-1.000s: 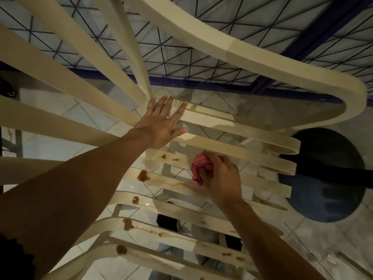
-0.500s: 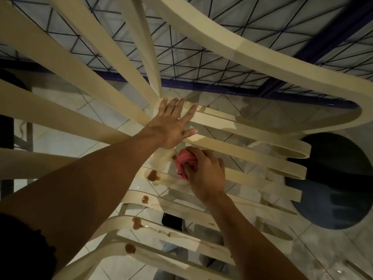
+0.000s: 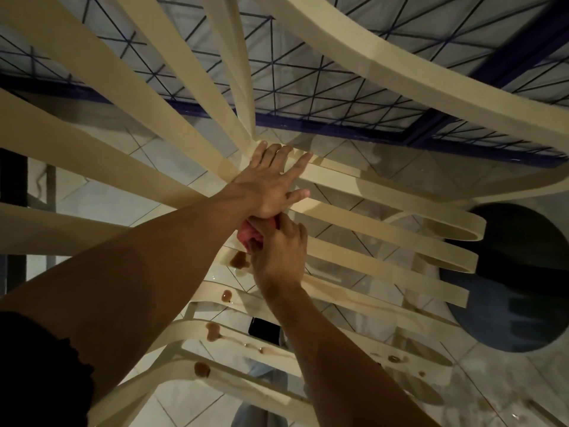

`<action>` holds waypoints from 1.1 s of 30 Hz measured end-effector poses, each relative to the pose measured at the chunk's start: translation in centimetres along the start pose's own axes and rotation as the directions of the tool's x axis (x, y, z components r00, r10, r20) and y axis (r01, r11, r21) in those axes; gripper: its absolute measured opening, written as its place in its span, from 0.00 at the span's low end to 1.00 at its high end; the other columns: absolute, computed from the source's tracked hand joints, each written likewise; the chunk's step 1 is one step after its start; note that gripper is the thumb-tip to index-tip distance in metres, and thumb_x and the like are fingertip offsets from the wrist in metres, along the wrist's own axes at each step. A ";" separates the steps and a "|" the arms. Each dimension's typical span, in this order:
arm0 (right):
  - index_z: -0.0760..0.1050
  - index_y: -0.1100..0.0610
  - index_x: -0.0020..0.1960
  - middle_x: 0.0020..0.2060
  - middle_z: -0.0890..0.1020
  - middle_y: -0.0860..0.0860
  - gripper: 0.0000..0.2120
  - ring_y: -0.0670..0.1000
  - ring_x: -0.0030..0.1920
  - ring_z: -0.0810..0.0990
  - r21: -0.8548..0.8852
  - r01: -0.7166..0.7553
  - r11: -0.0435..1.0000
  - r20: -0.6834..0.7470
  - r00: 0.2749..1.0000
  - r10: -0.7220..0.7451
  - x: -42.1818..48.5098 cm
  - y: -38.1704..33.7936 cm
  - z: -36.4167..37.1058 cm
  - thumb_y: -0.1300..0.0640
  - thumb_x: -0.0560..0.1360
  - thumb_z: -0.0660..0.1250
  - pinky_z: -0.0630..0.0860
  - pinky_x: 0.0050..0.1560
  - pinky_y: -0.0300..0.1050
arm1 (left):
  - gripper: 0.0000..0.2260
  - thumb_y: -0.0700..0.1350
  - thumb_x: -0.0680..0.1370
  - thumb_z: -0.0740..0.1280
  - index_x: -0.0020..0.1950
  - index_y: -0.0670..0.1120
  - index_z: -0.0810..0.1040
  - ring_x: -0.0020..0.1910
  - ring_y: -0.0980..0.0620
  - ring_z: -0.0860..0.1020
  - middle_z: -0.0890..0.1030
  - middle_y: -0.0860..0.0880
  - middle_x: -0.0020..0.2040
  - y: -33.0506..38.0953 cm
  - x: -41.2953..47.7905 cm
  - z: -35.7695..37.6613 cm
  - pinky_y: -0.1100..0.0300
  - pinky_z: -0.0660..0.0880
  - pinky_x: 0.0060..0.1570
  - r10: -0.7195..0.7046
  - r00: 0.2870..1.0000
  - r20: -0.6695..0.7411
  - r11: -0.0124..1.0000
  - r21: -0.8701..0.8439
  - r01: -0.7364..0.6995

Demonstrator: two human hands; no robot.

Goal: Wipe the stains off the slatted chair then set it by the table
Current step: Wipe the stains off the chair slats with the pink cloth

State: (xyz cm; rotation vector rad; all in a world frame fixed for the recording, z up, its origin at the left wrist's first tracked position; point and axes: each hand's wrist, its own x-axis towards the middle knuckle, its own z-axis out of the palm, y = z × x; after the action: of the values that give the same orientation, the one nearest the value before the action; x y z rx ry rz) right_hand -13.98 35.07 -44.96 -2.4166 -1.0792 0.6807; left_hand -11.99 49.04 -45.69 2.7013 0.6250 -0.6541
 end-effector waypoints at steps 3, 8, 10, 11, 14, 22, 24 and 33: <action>0.77 0.45 0.65 0.59 0.81 0.54 0.22 0.58 0.62 0.78 -0.032 0.015 0.999 0.031 0.999 -0.014 0.0 1.1 -1.4 0.51 0.72 0.75 0.61 0.74 0.65 | 0.32 0.64 0.82 0.45 0.80 0.54 0.34 0.79 0.42 0.40 0.43 0.41 0.81 0.1 -0.1 -0.2 0.46 0.32 0.75 -0.004 1.000 0.008 1.000 0.001 0.004; 0.75 0.39 0.61 0.56 0.81 0.48 0.17 0.54 0.58 0.79 -0.018 -0.071 0.997 0.049 0.996 0.071 -1.0 4.3 -4.8 0.48 0.73 0.72 0.65 0.69 0.63 | 0.32 0.64 0.82 0.44 0.79 0.54 0.33 0.79 0.42 0.39 0.43 0.42 0.81 0.0 -0.1 -0.2 0.45 0.33 0.75 -0.018 0.999 0.029 1.000 0.024 0.017; 0.75 0.40 0.61 0.56 0.81 0.49 0.18 0.54 0.58 0.78 -0.015 -0.128 0.992 0.011 0.992 0.128 -1.6 5.8 -5.8 0.50 0.73 0.73 0.66 0.69 0.60 | 0.32 0.65 0.82 0.44 0.79 0.54 0.32 0.79 0.42 0.39 0.42 0.42 0.81 -0.1 0.0 -0.1 0.45 0.33 0.75 -0.022 0.999 0.029 0.999 0.034 0.021; 0.76 0.41 0.62 0.56 0.81 0.50 0.19 0.54 0.58 0.78 -0.022 -0.150 0.988 -0.001 0.989 0.150 -1.8 6.4 -6.0 0.51 0.72 0.74 0.67 0.69 0.59 | 0.32 0.65 0.82 0.43 0.79 0.54 0.31 0.79 0.42 0.39 0.42 0.41 0.81 -0.1 0.1 0.0 0.44 0.33 0.75 -0.020 0.999 0.030 0.999 0.035 0.019; 0.79 0.45 0.61 0.53 0.83 0.52 0.19 0.56 0.53 0.80 -0.015 -0.185 0.983 -0.036 0.982 0.184 -1.5 6.5 -5.5 0.53 0.71 0.75 0.73 0.62 0.58 | 0.32 0.65 0.82 0.43 0.79 0.55 0.31 0.79 0.42 0.38 0.41 0.42 0.81 -0.1 0.2 0.2 0.44 0.32 0.75 -0.019 0.999 0.033 0.999 0.033 0.018; 0.73 0.45 0.69 0.58 0.80 0.52 0.20 0.55 0.59 0.77 -0.007 -0.125 0.992 0.092 0.988 0.125 0.9 2.6 -2.7 0.47 0.77 0.67 0.65 0.69 0.54 | 0.33 0.66 0.80 0.43 0.79 0.57 0.31 0.79 0.43 0.37 0.41 0.43 0.81 -0.5 0.4 0.5 0.45 0.31 0.74 -0.018 1.000 0.019 1.000 0.009 0.018; 0.72 0.43 0.69 0.59 0.80 0.52 0.20 0.56 0.60 0.77 -0.011 -0.115 0.993 0.125 0.985 0.115 0.8 3.4 -3.4 0.46 0.77 0.65 0.64 0.70 0.54 | 0.33 0.67 0.79 0.42 0.79 0.57 0.31 0.79 0.43 0.37 0.41 0.43 0.81 -0.5 0.4 0.6 0.45 0.31 0.74 -0.022 1.000 0.023 1.000 0.012 0.022; 0.70 0.39 0.68 0.63 0.77 0.47 0.19 0.52 0.65 0.74 -0.091 -0.224 0.970 0.126 0.964 0.235 -2.5 13.9 -11.1 0.44 0.77 0.63 0.57 0.74 0.60 | 0.37 0.70 0.73 0.38 0.78 0.58 0.29 0.79 0.44 0.36 0.40 0.43 0.81 -0.6 0.8 0.6 0.46 0.31 0.73 -0.051 0.996 0.068 0.998 0.035 0.049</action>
State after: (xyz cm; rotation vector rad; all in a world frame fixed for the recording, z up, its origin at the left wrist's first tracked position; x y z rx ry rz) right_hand -1.10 22.78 -42.94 -2.6201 -0.8963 0.9069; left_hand -11.85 49.59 -46.67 2.6883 0.6720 -0.7742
